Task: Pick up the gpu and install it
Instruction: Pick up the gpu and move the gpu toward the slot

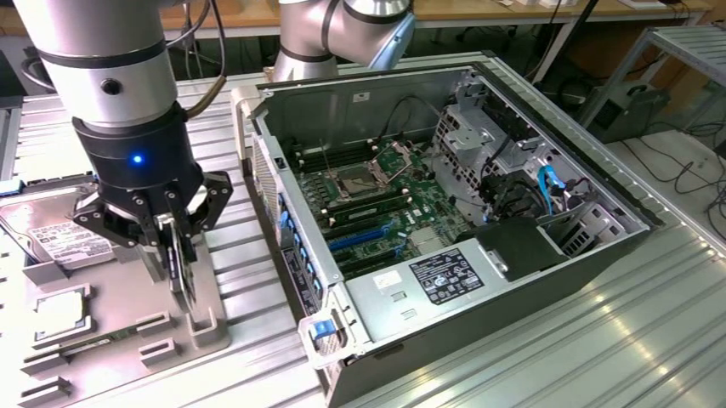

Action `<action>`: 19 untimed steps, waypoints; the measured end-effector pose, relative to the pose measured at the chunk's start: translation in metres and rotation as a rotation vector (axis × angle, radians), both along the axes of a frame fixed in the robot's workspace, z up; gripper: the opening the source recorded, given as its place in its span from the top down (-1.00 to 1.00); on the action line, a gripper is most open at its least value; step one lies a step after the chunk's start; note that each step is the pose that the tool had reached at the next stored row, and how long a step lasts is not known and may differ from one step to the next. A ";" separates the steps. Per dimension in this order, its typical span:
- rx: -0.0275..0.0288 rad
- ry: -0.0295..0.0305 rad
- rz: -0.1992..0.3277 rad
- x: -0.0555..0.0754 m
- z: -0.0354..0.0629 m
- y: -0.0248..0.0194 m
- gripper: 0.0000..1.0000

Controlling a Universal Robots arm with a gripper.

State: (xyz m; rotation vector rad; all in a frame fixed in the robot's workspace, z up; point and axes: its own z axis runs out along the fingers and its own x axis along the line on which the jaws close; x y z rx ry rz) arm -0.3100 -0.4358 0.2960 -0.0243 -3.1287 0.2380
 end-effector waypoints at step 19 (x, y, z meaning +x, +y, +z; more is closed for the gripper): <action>-0.0113 0.0000 0.000 0.000 0.0109 0.0000 0.44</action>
